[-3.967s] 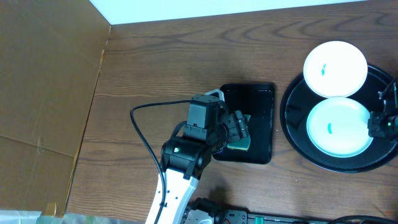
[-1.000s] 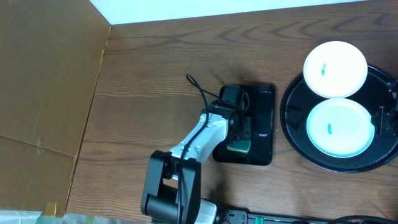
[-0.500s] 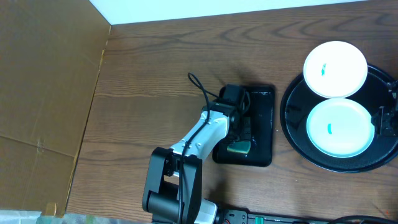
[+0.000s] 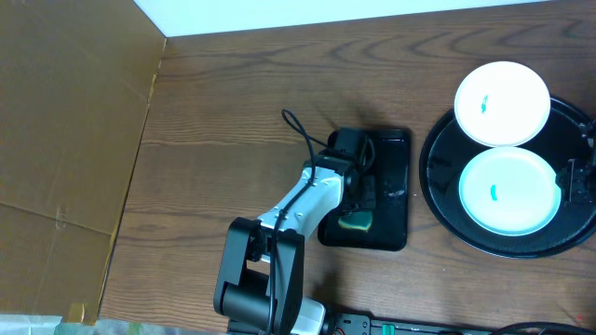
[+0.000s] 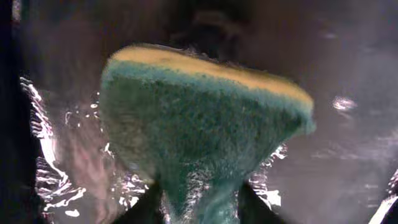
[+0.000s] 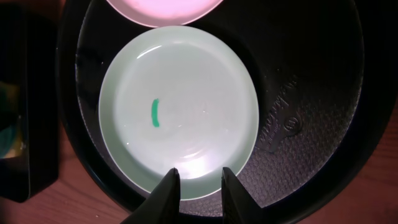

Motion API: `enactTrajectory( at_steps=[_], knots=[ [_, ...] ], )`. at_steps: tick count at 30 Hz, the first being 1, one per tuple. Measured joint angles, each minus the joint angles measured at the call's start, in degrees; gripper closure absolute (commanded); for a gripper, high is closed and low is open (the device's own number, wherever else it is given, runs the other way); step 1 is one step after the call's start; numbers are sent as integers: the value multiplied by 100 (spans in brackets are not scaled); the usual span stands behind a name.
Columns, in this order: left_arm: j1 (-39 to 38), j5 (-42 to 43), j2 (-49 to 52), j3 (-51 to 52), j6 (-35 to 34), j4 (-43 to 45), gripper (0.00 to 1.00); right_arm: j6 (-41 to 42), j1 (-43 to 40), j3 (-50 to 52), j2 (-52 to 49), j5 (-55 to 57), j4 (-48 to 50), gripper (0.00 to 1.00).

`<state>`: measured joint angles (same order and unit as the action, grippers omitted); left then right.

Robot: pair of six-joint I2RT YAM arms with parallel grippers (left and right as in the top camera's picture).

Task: Clean dirty plates on tray and stack at the side
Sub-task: 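Grasp the green sponge with the left gripper and lift it, then move the sponge with the left gripper onto the pale green plate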

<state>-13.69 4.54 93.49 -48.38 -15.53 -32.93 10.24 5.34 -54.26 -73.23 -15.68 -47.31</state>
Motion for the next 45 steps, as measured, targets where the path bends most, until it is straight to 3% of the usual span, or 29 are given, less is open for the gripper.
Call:
enactTrajectory(
  at_steps=[8, 18, 30, 41, 45],
  knots=[
    [13, -35, 61, -291, 37, -439, 93, 2, 0, 0, 0, 170, 22, 79],
    [-15, 114, 96, -1897, 37, -1882, 93, 293, 0, 0, -361, 955, 387, 78],
    [-39, 142, 44, -2055, 35, -2109, 93, 343, 0, 0, -1075, 977, 531, 75],
    [-42, 372, -949, -2055, 35, -2111, 93, 37, 2, 0, -1897, 634, 870, 72],
    [-116, 442, -992, -2055, 33, -2100, 93, 31, 2, 0, -2208, 649, 927, 82]
  ],
)
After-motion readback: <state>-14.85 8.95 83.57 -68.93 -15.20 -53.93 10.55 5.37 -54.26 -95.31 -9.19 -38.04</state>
